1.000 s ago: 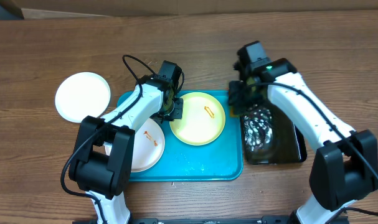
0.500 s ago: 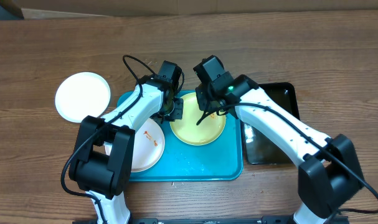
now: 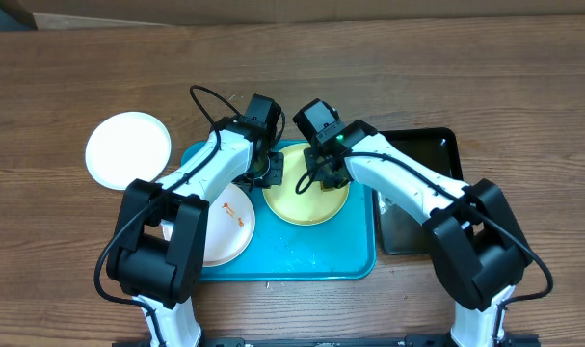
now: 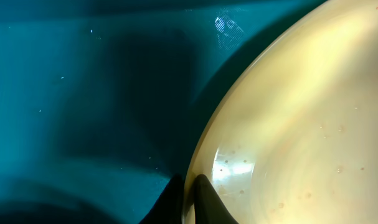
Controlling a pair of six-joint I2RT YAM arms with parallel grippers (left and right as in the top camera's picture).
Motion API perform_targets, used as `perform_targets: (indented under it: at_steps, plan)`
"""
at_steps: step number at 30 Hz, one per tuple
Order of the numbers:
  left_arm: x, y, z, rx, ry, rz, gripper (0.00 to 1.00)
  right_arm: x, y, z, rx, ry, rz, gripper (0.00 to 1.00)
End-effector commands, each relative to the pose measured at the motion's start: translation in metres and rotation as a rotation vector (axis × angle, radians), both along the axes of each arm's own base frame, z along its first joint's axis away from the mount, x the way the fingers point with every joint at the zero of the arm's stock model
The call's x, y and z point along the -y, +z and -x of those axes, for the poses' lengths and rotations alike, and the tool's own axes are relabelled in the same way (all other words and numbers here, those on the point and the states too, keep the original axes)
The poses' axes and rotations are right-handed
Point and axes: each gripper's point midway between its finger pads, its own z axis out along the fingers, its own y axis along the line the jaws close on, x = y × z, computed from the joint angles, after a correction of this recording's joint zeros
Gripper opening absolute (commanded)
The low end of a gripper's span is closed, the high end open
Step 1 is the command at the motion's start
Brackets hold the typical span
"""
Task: Clean dirty plates on tray and stack at the side
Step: 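Carry the sponge to the yellow plate and scrub it with the right gripper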
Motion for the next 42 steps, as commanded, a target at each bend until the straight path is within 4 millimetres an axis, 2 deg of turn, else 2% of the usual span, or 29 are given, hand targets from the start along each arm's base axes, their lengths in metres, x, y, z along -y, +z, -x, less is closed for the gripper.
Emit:
perform_targets:
  at_steps: [1,10,13,14,19,22,26,28,34,37,39,42]
  plan:
    - [-0.003,-0.007,0.004,-0.023,-0.007,-0.009,0.08,0.002,-0.008,0.000,-0.006,-0.001,0.022,0.45]
    - [-0.004,-0.007,0.004,-0.022,-0.008,-0.010,0.09,0.005,-0.009,0.005,-0.026,-0.026,0.025,0.36]
    - [-0.004,-0.007,0.004,-0.023,-0.008,-0.010,0.09,0.007,-0.013,0.007,-0.035,-0.026,0.032,0.18]
    - [-0.004,-0.007,0.004,-0.024,-0.008,-0.010,0.09,0.007,-0.015,0.008,-0.039,-0.026,0.035,0.16]
    - [-0.004,-0.007,0.005,-0.028,-0.011,-0.012,0.09,0.009,-0.029,0.012,-0.060,-0.053,0.036,0.15]
    - [-0.004,-0.007,0.005,-0.029,-0.011,-0.012,0.09,0.002,-0.040,0.016,-0.096,-0.042,0.008,0.14]
    - [-0.004,-0.007,0.005,-0.029,-0.011,-0.012,0.09,-0.007,-0.052,0.024,-0.158,-0.074,-0.045,0.07]
    - [-0.004,-0.007,0.005,-0.029,-0.011,-0.012,0.09,-0.018,-0.053,0.030,-0.198,-0.057,-0.102,0.04]
    - [-0.004,-0.007,0.005,-0.028,-0.011,-0.012,0.09,-0.054,-0.045,0.048,-0.317,0.014,-0.308,0.04]
    - [-0.004,-0.007,0.005,-0.029,-0.011,-0.012,0.09,-0.068,-0.036,0.056,-0.371,0.103,-0.411,0.04]
    - [-0.004,-0.007,0.005,-0.028,-0.011,-0.012,0.09,-0.073,-0.026,0.054,-0.388,0.159,-0.484,0.04]
    - [-0.004,-0.007,0.005,-0.028,-0.011,-0.012,0.09,-0.074,0.001,0.043,-0.399,0.205,-0.616,0.04]
